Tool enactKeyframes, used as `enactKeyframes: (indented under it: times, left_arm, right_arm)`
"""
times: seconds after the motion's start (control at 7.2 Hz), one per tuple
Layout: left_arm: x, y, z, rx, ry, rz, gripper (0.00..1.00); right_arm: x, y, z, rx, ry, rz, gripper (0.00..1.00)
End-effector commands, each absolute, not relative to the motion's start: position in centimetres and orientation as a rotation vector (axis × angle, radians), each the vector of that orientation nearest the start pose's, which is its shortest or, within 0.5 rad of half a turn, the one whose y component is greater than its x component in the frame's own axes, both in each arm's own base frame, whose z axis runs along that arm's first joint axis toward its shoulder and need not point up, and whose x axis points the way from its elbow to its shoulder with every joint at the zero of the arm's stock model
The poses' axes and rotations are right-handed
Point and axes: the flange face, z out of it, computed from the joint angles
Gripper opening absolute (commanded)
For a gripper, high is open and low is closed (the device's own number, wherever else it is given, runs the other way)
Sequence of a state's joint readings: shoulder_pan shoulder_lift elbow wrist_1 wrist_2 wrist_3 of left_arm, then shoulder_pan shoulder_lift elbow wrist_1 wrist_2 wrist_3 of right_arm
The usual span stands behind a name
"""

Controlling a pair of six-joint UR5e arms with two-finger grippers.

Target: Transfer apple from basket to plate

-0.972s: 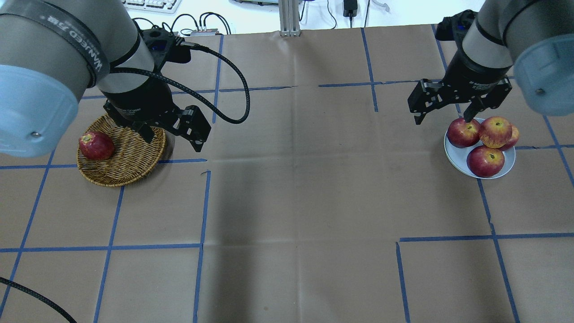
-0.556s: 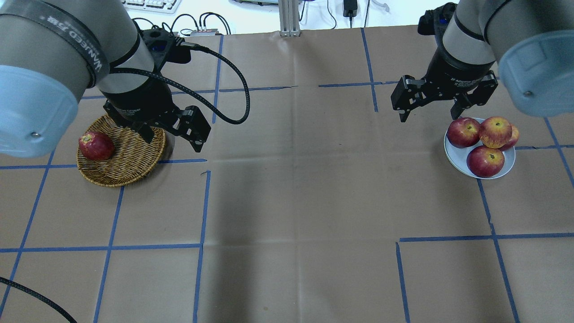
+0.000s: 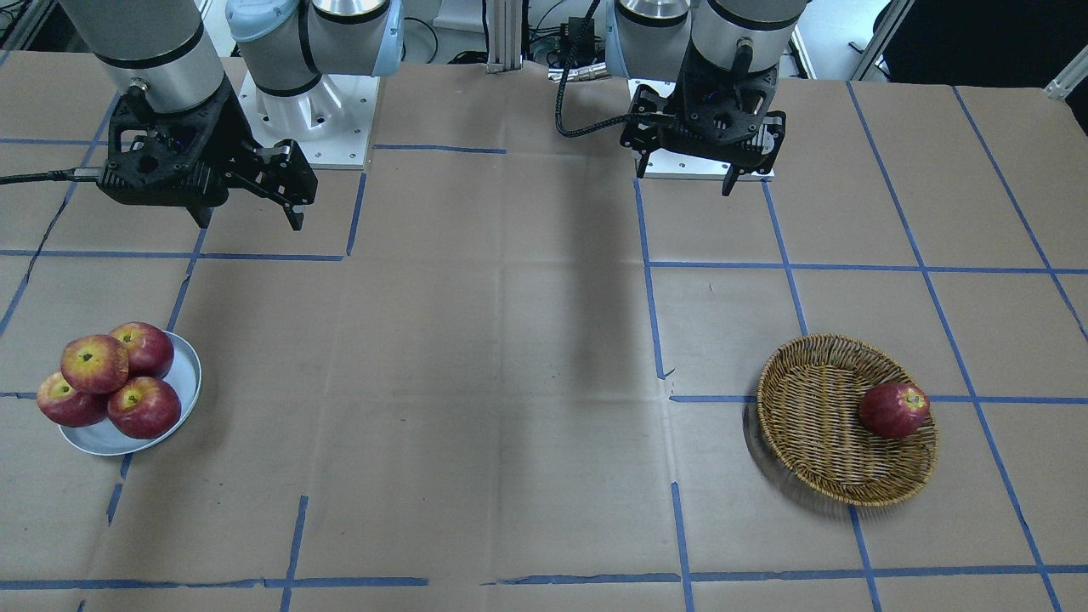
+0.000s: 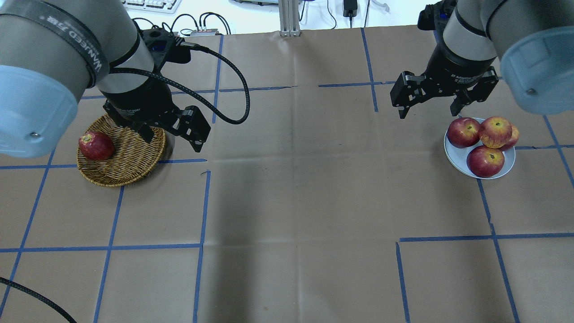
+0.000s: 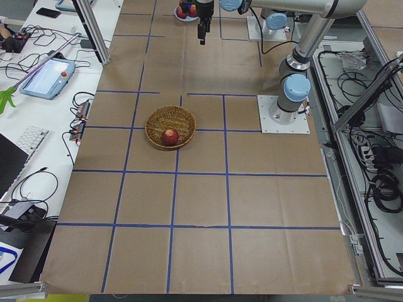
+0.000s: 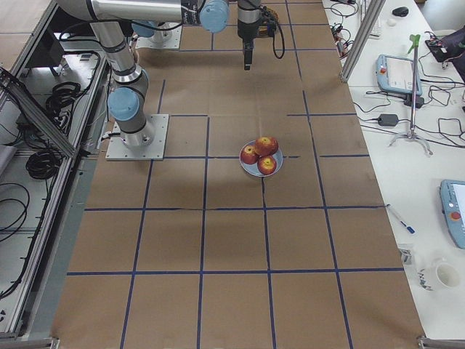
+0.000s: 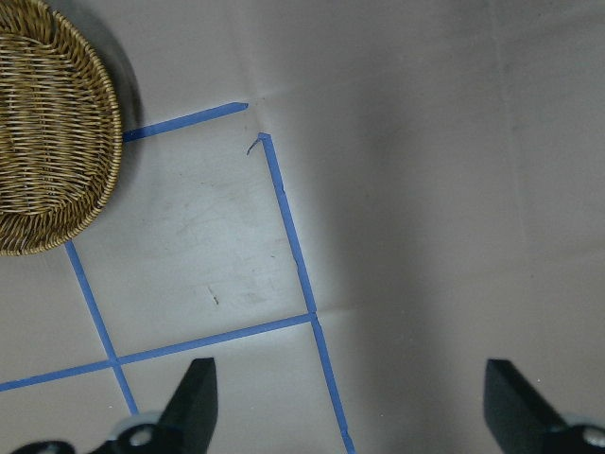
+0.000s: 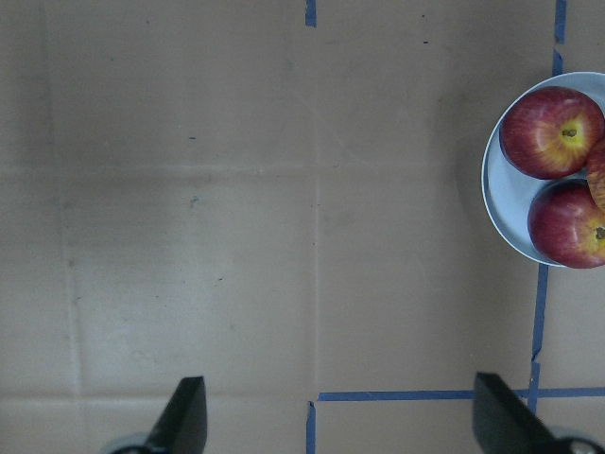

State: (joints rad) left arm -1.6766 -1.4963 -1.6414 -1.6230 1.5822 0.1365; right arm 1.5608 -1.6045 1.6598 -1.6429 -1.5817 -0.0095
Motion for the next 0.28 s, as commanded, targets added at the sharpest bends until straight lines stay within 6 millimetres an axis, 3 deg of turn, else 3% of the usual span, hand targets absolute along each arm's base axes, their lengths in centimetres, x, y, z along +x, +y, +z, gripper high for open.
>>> enactKeyframes:
  times: [0.0,0.14]
  left_arm:
    - [-17.96,-43.86,48.39,0.379,3.108,0.075,0.99]
    - [-17.96,-43.86,48.39,0.379,3.108,0.075,0.99]
  right_arm:
    - [12.59,-48.02,46.77,0.003,3.157,-0.026,1.0]
    - [12.56,-48.05,46.86,0.0,3.16,-0.031,1.0]
